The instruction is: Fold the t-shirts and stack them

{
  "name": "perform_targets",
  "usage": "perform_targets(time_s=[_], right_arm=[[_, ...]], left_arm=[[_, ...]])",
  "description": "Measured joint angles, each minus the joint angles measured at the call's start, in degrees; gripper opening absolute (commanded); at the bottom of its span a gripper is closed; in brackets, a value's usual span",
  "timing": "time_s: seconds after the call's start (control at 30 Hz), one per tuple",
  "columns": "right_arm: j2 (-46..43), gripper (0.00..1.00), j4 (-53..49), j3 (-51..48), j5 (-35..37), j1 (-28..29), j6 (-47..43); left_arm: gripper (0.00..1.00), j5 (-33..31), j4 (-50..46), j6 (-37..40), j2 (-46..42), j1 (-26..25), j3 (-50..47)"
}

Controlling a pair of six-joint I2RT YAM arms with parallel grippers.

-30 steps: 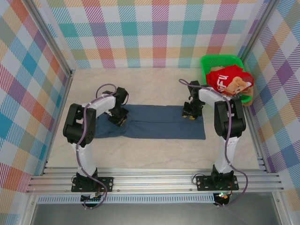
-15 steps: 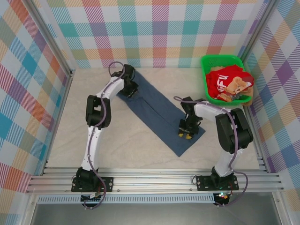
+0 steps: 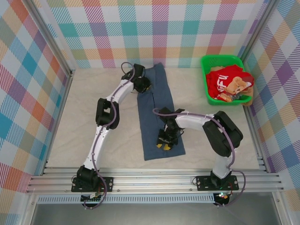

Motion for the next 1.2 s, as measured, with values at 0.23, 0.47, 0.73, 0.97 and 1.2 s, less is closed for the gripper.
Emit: perform_targets(time_s=[0.23,0.47,0.73,0.97,1.2], right_arm=[[6.58,0.34,2.05,7.28,-4.83,3.96,2.38],[8.11,0.34,1.73,9.64,-4.52,4.61,2.71],[3.87,0.35,0.92,4.00,-2.69,4.63,2.71],[3.78,0.40,0.83,4.63,-2.60,4.74,2.64],[3.69,0.46,-2.12,10.47,1.88,5.07,0.26]], left_arm=[[0.21,-0.02,-0.07,1.22,0.00,-0.33,0.00],[0.23,-2.25,-3.17,5.79,0.00,0.09,1.49],[0.24,-6.82,-8.50,14.93,-0.07,1.09,3.34],[0.40,-7.63,-11.37,21.00,-0.83,2.51,3.65],[0.48,-9.88,-16.44,21.99,-3.89,2.62,4.13]])
